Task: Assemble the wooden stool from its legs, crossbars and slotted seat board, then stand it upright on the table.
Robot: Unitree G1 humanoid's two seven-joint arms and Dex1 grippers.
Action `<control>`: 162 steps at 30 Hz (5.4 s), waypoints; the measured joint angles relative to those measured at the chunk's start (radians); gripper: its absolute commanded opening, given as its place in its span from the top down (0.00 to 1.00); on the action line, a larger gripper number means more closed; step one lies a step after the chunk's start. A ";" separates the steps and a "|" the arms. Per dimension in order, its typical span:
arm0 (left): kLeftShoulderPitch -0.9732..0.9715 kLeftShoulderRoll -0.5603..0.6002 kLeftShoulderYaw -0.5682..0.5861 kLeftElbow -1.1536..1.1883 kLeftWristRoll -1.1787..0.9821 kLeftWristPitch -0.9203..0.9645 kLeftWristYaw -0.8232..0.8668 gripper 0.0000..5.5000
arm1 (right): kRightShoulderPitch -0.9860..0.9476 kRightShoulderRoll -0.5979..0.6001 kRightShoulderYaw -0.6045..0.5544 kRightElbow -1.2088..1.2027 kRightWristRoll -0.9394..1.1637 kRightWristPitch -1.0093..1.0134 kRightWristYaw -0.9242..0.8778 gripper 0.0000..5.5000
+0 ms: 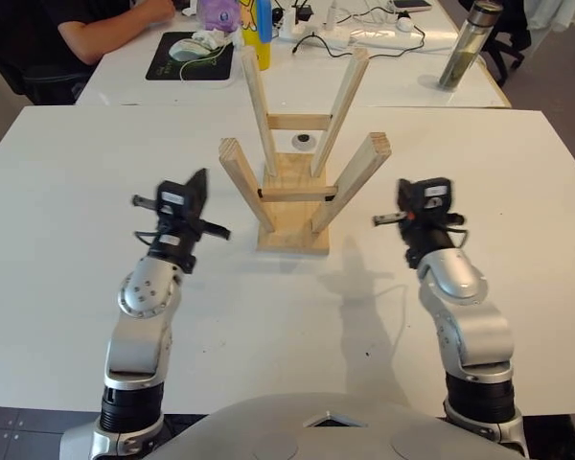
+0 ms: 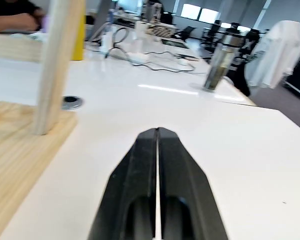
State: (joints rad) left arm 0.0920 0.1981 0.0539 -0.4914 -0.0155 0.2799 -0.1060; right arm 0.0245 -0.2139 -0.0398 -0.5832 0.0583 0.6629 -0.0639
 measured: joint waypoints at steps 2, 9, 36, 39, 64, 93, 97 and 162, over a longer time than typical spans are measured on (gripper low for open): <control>-0.001 0.002 -0.001 0.004 -0.002 -0.004 -0.007 1.00 | -0.004 0.016 0.011 -0.004 0.018 -0.024 0.023 1.00; -0.009 0.022 -0.201 0.020 -0.030 0.048 -0.142 1.00 | -0.013 -0.043 0.224 0.001 0.045 -0.052 0.221 1.00; -0.174 0.358 -0.302 0.421 -0.150 0.034 -0.854 1.00 | -0.389 -0.137 0.030 0.791 0.343 -0.311 0.956 1.00; -0.224 0.305 -0.326 0.490 -0.082 0.001 -0.767 1.00 | -0.397 -0.132 0.073 0.776 0.343 -0.306 1.003 1.00; -0.289 0.250 -0.308 0.625 0.056 -0.068 -0.558 1.00 | -0.298 -0.437 -0.164 0.229 0.896 0.172 0.870 1.00; -0.308 0.241 -0.315 0.636 0.057 -0.061 -0.572 1.00 | -0.358 -0.177 0.142 0.050 0.656 0.125 0.665 1.00; -0.308 0.240 -0.315 0.636 0.057 -0.063 -0.571 1.00 | -0.446 -0.173 0.024 0.055 0.960 0.136 0.561 1.00; -0.111 0.398 -0.144 -0.037 -0.125 0.464 -0.582 1.00 | 0.119 -0.511 0.016 0.163 0.402 -0.104 0.697 1.00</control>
State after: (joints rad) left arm -0.0192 0.5958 -0.0906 -0.5283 -0.1402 0.7443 -0.6883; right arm 0.1440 -0.7253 -0.0239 -0.4206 0.4599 0.5589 0.6326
